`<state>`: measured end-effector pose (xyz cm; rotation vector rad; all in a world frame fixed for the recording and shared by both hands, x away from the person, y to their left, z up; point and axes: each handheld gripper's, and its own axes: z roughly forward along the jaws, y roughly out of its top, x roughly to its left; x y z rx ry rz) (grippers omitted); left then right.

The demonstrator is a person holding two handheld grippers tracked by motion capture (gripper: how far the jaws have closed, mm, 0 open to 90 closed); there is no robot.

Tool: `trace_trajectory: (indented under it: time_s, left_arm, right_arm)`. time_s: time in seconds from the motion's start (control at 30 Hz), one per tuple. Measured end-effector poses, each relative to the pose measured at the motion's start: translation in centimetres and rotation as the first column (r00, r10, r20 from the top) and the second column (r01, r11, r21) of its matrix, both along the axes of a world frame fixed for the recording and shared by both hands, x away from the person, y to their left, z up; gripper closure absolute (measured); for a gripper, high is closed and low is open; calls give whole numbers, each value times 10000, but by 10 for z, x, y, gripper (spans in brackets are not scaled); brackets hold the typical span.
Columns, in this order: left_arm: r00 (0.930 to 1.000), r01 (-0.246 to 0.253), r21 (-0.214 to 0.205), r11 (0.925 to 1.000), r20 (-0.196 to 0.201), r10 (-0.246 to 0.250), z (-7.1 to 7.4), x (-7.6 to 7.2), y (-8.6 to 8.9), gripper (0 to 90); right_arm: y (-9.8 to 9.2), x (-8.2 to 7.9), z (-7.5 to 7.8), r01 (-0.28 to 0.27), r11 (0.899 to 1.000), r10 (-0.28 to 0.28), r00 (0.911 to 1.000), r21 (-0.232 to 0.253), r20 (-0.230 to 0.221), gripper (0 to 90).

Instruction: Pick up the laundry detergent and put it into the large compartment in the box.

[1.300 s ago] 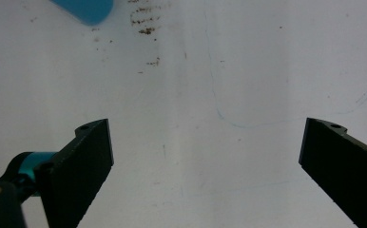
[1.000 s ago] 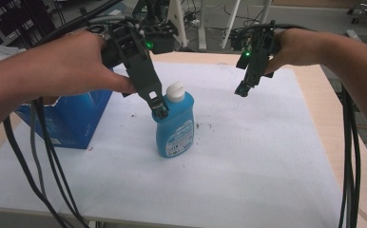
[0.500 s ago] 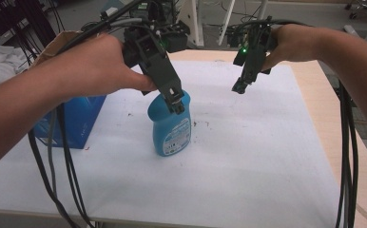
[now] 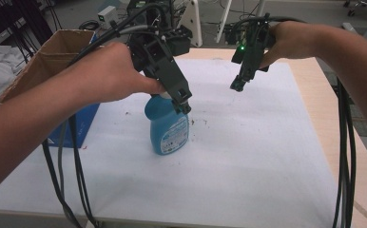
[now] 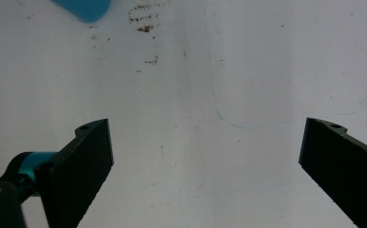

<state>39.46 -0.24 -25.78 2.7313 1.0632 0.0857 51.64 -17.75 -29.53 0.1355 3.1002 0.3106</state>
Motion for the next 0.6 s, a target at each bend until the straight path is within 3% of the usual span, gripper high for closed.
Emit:
trace_trajectory:
  time_s: [0.6]
  left_arm:
    - [9998,-176,117,9998,-82,177,-30,3,-4,30]
  right_arm:
    - [-1,1,0,-15,10000,15,10000,61,21,32]
